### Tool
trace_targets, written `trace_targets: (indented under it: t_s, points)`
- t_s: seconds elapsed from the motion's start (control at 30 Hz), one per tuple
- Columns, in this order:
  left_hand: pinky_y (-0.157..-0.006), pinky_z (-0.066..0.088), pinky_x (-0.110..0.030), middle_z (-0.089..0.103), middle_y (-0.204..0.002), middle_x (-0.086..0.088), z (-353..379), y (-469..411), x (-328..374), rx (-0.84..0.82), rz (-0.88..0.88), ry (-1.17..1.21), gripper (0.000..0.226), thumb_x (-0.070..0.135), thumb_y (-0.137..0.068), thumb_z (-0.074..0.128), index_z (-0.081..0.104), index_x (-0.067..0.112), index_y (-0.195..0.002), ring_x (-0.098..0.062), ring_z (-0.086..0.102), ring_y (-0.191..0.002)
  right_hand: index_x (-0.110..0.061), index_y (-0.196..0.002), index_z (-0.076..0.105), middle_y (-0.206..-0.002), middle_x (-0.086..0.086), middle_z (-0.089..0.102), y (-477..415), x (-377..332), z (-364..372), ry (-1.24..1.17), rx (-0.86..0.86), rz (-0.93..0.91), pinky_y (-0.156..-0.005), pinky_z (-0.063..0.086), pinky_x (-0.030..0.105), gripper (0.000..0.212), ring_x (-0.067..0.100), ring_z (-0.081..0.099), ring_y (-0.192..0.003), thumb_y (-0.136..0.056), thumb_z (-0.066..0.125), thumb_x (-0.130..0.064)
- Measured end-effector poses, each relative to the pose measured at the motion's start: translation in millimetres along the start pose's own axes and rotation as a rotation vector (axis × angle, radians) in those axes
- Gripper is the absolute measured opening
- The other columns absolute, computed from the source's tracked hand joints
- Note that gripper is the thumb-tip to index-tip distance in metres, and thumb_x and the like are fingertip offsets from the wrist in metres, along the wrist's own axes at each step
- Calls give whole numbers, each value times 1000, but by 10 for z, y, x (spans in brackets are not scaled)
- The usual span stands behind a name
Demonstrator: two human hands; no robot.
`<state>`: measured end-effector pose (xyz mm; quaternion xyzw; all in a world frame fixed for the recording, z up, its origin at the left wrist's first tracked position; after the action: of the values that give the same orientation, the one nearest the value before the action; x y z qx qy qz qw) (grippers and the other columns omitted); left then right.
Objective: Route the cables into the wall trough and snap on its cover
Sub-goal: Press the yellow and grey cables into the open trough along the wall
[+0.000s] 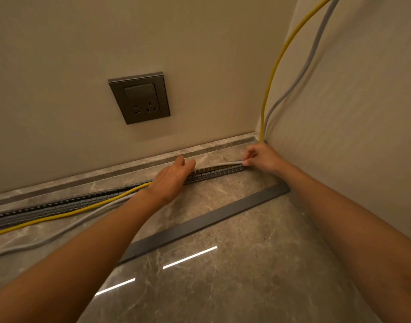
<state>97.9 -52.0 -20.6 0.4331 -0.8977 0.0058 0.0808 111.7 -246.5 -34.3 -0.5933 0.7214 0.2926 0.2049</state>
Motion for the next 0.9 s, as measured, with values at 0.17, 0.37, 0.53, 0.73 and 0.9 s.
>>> trace_targets:
  t_s: [0.17, 0.37, 0.53, 0.73, 0.9]
  points:
    - [-56, 37, -36, 62, -93, -17, -65, -46, 111, 52, 92, -196, 14, -2, -85, 60, 62, 2, -98, -36, 59, -83, -9, -66, 64, -60, -6, 54, 0, 75, -6, 8, 40, 43, -66, 39, 23, 17, 4, 48, -60, -82, 65, -4]
    - [-88, 42, -38, 55, -115, -15, 56, -44, 208, 23, 75, -373, 26, 7, -95, 44, 58, 1, -116, -31, 51, -106, 7, -77, 69, -77, 9, 59, 32, 135, 3, 82, 66, 20, -70, 36, 23, 11, 15, 53, -71, -80, 67, -3]
    - [-90, 46, -36, 50, -124, -16, 106, 8, 201, 27, 0, -340, 31, 2, -96, 40, 45, 1, -127, -29, 50, -111, -19, -56, 43, -75, 5, 55, 84, 90, -4, 257, 101, 17, -66, 36, 30, 37, 24, 54, -80, -84, 66, -13]
    - [-58, 53, -40, 63, -86, -19, 70, 54, 171, 78, 41, -274, 12, -8, -77, 68, 65, -7, -89, -33, 61, -71, -12, -98, 57, -104, 18, 66, 202, -5, 23, 278, 183, -87, -81, 53, 42, 16, 34, 61, -97, -84, 64, -8]
    - [-77, 49, -37, 62, -107, -18, 83, 12, 73, 48, -53, -203, 23, 3, -91, 53, 61, -1, -112, -32, 59, -94, -7, -98, 66, -106, 17, 69, 177, -55, 8, 381, 143, -81, -82, 49, 37, 14, 33, 62, -100, -85, 62, -9]
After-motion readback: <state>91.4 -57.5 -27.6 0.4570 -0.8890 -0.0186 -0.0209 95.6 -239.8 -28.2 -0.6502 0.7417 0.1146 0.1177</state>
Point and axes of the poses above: each hand's wrist, its own y-axis away from the middle knuckle, its own z-axis out of the palm, x = y × z, the point moved 10 cm from there along -y, towards the middle knuckle
